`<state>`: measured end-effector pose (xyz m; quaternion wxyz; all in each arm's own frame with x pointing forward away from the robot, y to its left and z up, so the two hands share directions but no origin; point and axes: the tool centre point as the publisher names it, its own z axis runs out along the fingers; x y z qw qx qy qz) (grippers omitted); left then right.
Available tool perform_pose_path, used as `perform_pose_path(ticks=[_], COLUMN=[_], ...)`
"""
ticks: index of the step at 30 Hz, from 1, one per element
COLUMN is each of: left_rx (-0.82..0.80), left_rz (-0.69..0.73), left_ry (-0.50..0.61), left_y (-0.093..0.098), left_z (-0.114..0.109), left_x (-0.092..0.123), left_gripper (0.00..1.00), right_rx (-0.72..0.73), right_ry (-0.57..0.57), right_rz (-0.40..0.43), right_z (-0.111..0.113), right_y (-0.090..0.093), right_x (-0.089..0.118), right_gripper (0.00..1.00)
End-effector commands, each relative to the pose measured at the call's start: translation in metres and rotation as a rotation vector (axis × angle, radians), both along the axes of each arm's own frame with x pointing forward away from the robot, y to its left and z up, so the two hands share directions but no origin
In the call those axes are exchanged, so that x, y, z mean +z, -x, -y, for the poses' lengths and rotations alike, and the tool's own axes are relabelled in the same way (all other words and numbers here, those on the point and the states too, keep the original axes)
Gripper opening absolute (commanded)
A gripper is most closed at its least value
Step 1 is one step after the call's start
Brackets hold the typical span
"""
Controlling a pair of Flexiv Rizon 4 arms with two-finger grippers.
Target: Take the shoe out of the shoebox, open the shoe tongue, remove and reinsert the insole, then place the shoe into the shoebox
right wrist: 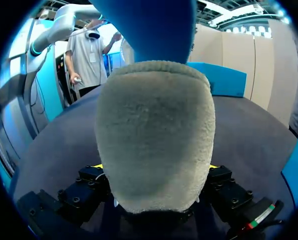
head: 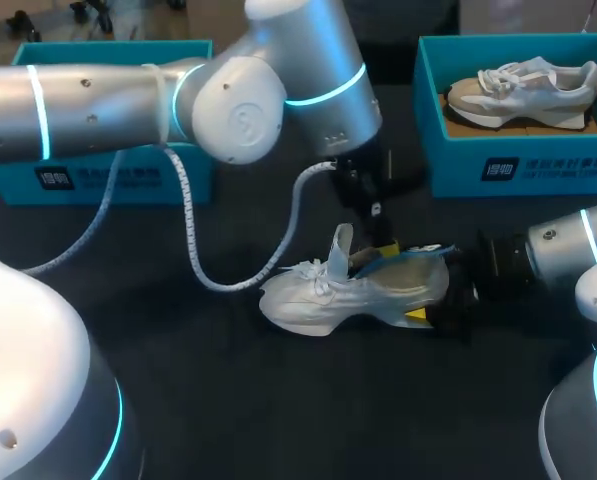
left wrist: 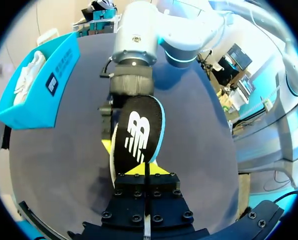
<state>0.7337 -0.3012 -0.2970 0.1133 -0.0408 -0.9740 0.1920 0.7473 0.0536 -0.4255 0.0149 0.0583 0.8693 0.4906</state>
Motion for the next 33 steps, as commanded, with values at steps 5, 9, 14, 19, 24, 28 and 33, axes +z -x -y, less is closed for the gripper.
perform_pose_path(ticks=[5,9,14,19,24,28,33], left_rx=[-0.014,-0.022,0.0,0.054,0.116,0.116,0.116], left_rz=[0.012,0.059,0.149,0.249,0.31,0.31,0.31], left_ry=[0.013,0.052,0.072,0.072,0.057,0.057,0.057], left_y=[0.0,0.007,0.014,0.016,0.014,0.014,0.014], left_z=[0.021,0.016,0.01,0.004,0.0,0.0,0.0], left_x=[-0.003,0.003,0.01,0.014,0.009,0.009,0.009], left_gripper=[0.05,0.88,1.0,1.0,1.0,1.0,1.0], right_rx=[-0.002,-0.002,-0.002,-0.002,-0.002,-0.002,-0.002], right_ry=[0.003,0.003,0.003,0.003,0.003,0.003,0.003], right_rz=[0.001,0.001,0.001,0.001,0.001,0.001,0.001], right_z=[-0.002,-0.002,-0.002,-0.002,-0.002,-0.002,-0.002], right_y=[-0.001,-0.001,-0.001,-0.001,-0.001,-0.001,-0.001], right_x=[-0.002,-0.002,-0.002,-0.002,-0.002,-0.002,-0.002], right_gripper=[0.0,0.0,0.0,0.0,0.0,0.0,0.0])
